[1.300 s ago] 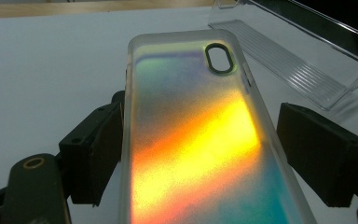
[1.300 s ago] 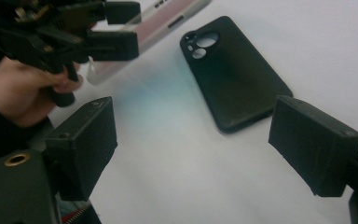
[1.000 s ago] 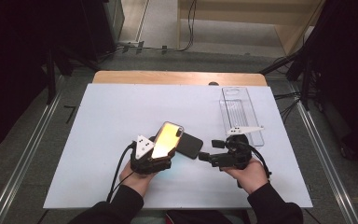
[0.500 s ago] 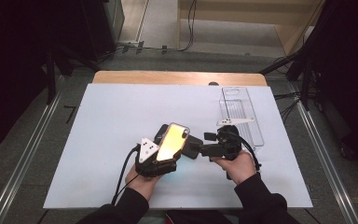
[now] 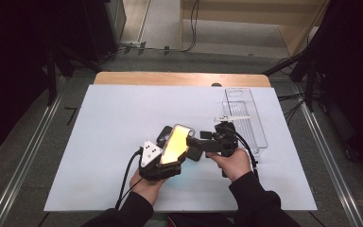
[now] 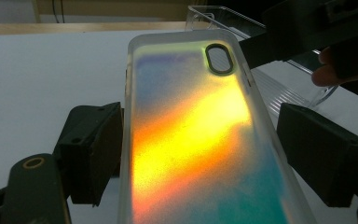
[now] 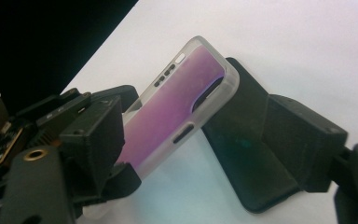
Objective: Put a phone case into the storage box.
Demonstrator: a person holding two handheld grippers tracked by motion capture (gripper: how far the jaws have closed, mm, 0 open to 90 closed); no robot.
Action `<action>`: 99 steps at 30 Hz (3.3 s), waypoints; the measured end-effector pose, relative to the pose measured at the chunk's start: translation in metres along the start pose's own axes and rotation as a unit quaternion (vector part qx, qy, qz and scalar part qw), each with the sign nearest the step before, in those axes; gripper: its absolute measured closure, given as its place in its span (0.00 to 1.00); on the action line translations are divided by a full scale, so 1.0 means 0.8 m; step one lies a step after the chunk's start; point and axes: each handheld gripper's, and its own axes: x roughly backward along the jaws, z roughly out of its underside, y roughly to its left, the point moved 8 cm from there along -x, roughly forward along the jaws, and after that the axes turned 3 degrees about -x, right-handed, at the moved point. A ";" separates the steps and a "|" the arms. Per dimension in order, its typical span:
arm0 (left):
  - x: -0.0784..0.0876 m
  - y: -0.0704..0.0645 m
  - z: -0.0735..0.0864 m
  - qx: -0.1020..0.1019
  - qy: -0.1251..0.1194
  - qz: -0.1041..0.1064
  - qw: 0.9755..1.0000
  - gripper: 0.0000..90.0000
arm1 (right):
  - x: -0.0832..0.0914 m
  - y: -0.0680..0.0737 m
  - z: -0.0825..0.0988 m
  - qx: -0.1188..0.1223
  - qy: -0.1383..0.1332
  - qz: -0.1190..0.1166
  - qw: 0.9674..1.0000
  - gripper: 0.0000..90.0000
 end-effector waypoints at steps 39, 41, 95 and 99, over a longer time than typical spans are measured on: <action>0.001 -0.017 0.001 -0.016 -0.012 0.007 1.000 0.18 | -0.020 0.005 -0.010 -0.130 0.023 -0.066 0.989 0.84; 0.001 -0.017 0.000 -0.012 -0.012 0.011 1.000 0.18 | -0.018 0.007 -0.011 -0.131 0.022 -0.070 0.989 0.85; 0.022 0.013 -0.024 -0.006 0.186 0.187 0.965 0.18 | 0.019 0.005 -0.008 0.079 0.026 -0.030 0.996 0.86; 0.024 0.019 -0.027 -0.004 0.191 0.187 0.964 0.19 | 0.021 0.006 -0.007 0.101 0.025 -0.033 0.994 0.86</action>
